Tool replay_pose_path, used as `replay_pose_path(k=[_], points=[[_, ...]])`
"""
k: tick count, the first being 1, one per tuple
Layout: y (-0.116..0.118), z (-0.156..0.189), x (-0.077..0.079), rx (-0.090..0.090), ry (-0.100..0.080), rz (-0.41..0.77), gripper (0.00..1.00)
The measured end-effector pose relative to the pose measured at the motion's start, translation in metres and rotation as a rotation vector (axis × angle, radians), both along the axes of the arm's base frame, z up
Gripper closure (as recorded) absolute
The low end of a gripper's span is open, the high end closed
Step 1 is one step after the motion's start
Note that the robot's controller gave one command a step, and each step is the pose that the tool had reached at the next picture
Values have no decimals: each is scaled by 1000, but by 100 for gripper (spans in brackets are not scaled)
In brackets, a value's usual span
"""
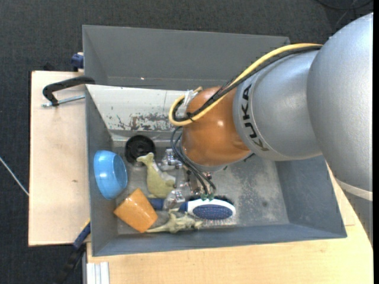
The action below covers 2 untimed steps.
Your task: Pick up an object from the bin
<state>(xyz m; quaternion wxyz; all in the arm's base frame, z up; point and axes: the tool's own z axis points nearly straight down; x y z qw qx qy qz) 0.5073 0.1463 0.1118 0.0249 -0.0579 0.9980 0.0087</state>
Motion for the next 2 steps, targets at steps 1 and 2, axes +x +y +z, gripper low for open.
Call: replay_pose_path(k=[1, 2], points=[[-2, -5, 3, -7, -9, 136, 0], [-6, -13, -5, -23, 19, 354, 0]])
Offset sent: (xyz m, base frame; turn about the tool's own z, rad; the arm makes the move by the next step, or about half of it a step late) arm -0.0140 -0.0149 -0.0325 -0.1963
